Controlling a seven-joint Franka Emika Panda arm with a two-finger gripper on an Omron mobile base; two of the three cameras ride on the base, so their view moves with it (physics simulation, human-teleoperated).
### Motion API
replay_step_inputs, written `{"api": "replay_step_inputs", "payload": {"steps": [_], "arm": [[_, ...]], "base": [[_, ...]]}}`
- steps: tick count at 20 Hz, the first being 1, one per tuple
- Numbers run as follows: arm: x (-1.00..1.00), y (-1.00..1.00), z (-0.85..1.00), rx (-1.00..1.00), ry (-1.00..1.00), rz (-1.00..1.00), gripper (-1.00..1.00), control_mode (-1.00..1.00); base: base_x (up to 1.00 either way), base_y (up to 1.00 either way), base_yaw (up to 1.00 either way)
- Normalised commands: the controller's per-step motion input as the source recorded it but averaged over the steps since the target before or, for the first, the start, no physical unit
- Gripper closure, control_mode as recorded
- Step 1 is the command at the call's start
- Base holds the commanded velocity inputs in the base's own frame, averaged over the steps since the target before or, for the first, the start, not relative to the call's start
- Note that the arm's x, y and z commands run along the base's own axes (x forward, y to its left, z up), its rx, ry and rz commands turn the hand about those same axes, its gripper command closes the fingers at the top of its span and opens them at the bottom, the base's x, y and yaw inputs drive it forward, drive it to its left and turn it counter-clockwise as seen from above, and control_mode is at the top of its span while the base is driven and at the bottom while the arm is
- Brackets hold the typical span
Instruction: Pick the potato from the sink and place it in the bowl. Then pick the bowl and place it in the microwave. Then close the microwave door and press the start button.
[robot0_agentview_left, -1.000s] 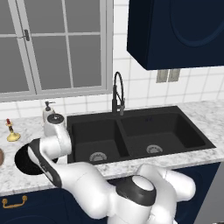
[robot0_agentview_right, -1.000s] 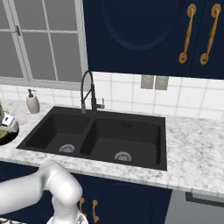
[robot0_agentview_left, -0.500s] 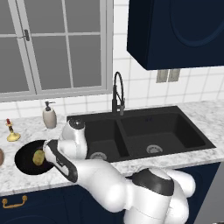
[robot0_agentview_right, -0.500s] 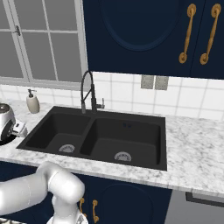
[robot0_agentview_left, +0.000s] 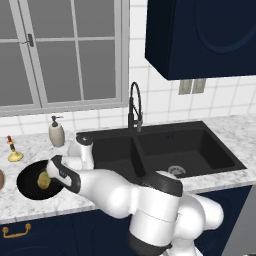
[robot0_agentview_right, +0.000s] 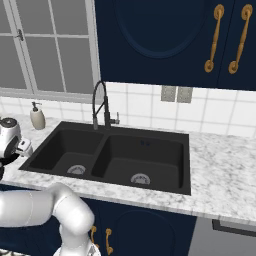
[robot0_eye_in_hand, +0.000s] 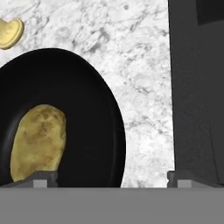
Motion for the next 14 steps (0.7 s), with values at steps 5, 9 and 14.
{"api": "replay_step_inputs", "payload": {"steps": [5, 9, 14], "arm": [[0.1, 0.19, -0.26, 0.0, 0.04, 0.0, -1.0, -1.0], [0.02, 0.1, -0.34, 0.0, 0.03, 0.0, 1.0, -1.0], [0.0, 0.05, -0.18, 0.0, 0.0, 0.0, 1.0, -1.0]], "base": [[0.0, 0.0, 0.0], [0.0, 0.0, 0.0], [0.0, 0.0, 0.0]]}}
